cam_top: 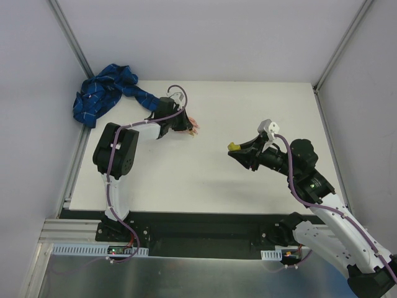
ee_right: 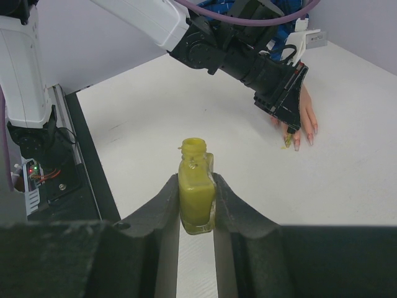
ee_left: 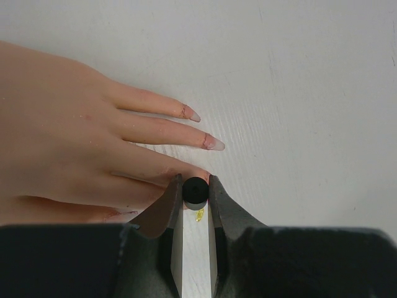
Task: Paint the nails
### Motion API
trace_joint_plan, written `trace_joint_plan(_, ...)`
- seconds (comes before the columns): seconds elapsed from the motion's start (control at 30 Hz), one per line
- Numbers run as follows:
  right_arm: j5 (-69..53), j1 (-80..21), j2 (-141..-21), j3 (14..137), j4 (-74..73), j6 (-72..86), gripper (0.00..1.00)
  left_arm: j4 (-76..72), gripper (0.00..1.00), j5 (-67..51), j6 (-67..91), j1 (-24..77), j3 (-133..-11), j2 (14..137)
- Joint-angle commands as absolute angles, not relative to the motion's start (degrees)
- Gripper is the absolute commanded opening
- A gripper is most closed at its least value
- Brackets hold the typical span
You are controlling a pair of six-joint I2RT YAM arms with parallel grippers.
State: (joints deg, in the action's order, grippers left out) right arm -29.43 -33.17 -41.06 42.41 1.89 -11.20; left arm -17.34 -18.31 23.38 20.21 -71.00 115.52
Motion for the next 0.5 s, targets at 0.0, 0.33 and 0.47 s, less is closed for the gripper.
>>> trace_joint_plan(0.0, -30.8, -32.9, -40.2, 43.1, 4.5, -11.4, 0.00, -16.6, 0.00, -16.3, 22.3, 21.3, -72.2, 116.0)
trace_joint_plan(0.33, -30.8, -32.9, -39.9, 42.9, 4.5, -11.4, 0.00, -16.3, 0.00, -15.1, 22.9, 21.6, -72.5, 115.1)
trace_joint_plan(0.47, -30.6, -32.9, -39.8, 42.9, 4.3, -11.5, 0.00, -15.8, 0.00, -16.3, 24.3, 21.1, -73.6, 113.6)
